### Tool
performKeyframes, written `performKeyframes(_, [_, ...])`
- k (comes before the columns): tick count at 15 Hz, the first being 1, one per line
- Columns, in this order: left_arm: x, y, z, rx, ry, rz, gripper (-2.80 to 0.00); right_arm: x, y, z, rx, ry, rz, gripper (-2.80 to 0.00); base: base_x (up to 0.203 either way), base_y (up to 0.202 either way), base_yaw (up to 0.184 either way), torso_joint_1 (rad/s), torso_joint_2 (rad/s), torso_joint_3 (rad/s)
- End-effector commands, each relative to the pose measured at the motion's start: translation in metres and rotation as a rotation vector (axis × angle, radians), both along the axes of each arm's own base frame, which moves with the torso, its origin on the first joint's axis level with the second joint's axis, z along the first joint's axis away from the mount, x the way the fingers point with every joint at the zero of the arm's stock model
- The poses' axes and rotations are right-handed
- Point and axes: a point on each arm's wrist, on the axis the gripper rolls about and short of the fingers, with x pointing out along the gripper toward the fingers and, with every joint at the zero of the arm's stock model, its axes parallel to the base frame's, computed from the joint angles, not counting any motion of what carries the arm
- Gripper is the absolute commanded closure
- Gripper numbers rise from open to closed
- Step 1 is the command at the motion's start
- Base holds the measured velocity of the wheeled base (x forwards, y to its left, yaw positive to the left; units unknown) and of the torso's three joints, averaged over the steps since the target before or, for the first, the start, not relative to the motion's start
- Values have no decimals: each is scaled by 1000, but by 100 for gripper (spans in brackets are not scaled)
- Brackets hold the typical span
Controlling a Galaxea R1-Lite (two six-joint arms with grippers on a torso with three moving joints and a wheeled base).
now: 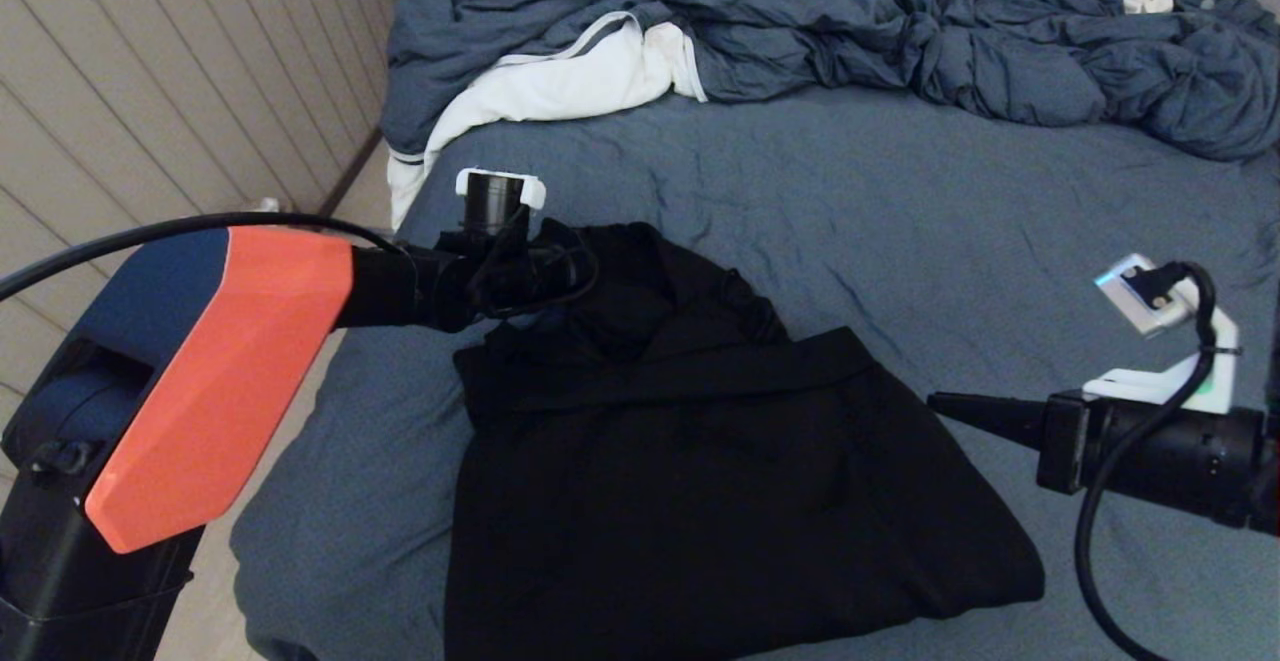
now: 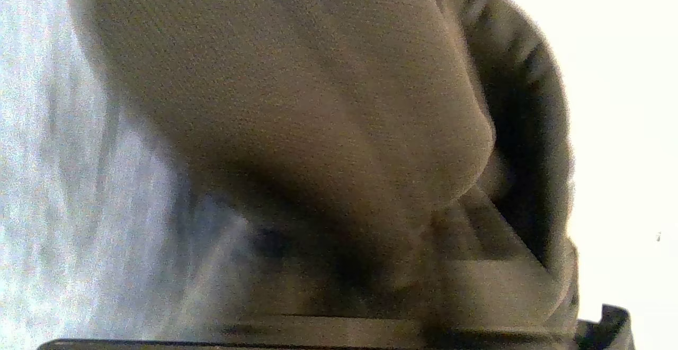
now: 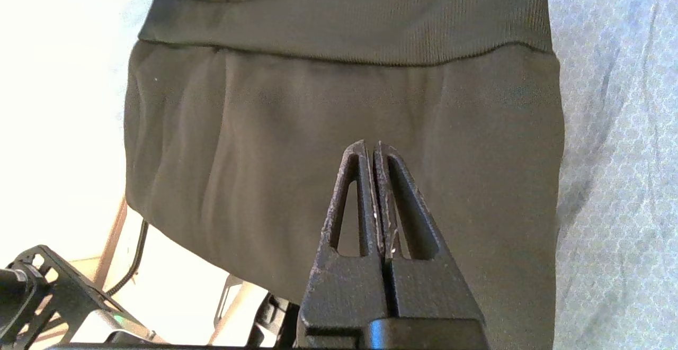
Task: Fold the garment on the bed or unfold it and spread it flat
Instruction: Fold the black sweatshirt
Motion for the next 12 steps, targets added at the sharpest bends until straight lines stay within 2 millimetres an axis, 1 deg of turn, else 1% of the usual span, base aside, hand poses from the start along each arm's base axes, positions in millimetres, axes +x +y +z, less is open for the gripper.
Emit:
performKeyframes(1, [1,-2,3,-4,-19,-5,0,2,0,-2,0,10,2,0,0,0,0,0,0,0])
performKeyframes(3, [-3,-4,13,-2,-59,-15,0,2,1,-4,-4,13,5,0,0,0,0,0,0,0])
performKeyframes(7, [-20,-6,44,-21,-111,5,0,3,1,-6,-8,20,7,0,0,0,0,0,0,0])
performKeyframes(9, [-36,-11,63,-27,-142,24,0,4,1,-7,-9,24,7,0,0,0,0,0,0,0])
performKeyframes(12, [-70,-21,82,-36,-155,-10,0,5,1,-7,-9,28,6,0,0,0,0,0,0,0])
